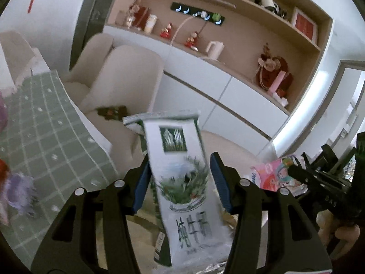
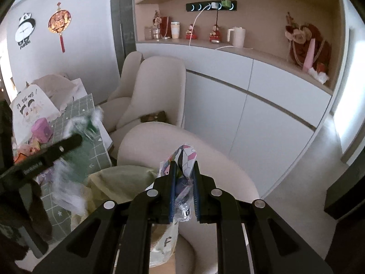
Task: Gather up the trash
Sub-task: 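Carry the milk carton and wrapper to the trash bin and release both, then move both grippers back over the table toward the snack wrappers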
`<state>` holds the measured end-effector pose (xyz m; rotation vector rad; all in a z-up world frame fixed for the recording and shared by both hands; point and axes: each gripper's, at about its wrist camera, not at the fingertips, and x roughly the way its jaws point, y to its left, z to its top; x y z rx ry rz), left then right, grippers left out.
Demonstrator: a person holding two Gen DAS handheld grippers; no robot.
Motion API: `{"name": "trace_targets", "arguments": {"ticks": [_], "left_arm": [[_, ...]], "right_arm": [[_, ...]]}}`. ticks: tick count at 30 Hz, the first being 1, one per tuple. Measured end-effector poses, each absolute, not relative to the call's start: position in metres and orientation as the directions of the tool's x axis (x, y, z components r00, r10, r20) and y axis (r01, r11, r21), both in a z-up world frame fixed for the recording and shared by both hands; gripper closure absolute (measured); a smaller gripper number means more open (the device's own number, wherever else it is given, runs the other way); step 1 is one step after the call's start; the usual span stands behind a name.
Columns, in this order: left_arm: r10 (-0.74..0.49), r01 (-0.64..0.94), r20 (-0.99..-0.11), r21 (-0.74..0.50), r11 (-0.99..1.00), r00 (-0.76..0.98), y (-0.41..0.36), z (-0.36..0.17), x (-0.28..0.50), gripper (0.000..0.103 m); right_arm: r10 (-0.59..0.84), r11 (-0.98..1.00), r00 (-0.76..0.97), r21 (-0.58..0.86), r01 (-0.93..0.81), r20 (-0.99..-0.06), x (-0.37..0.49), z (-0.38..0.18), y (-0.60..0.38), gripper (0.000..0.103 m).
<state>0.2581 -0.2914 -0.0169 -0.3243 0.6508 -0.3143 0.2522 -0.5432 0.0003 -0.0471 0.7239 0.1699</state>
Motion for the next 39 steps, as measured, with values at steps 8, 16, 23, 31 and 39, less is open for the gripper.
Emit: {"name": "trace_targets", "arguments": {"ticks": [8,16,23,31,39], "left_arm": [[-0.342,0.087,-0.63,-0.399,0.913,0.697,-0.275,-0.043,0.242,0.041],[-0.227,-0.048,-0.669,-0.366,0.929,0.708,-0.221,-0.036,0.203,0.041],[-0.151,-0.148,-0.685,-0.357,0.922,0.712,-0.185,-0.03,0.162,0.041],[-0.107,-0.189,-0.698,-0.334,0.924,0.708,-0.173,-0.034,0.134,0.041],[-0.115,-0.178,-0.7,-0.331,0.927,0.705,-0.17,-0.038,0.121,0.041]], "right_arm": [[0.243,0.965,0.7,0.094,-0.244,-0.672,0.268,-0.02,-0.54,0.089],[0.389,0.905,0.58,0.18,-0.385,-0.715,0.283,-0.065,-0.473,0.089],[0.378,0.886,0.407,0.199,-0.418,-0.832,0.299,-0.132,-0.433,0.089],[0.334,0.897,0.374,0.169,-0.409,-0.865,0.292,-0.151,-0.431,0.089],[0.29,0.907,0.368,0.13,-0.401,-0.884,0.274,-0.154,-0.442,0.089]]}}
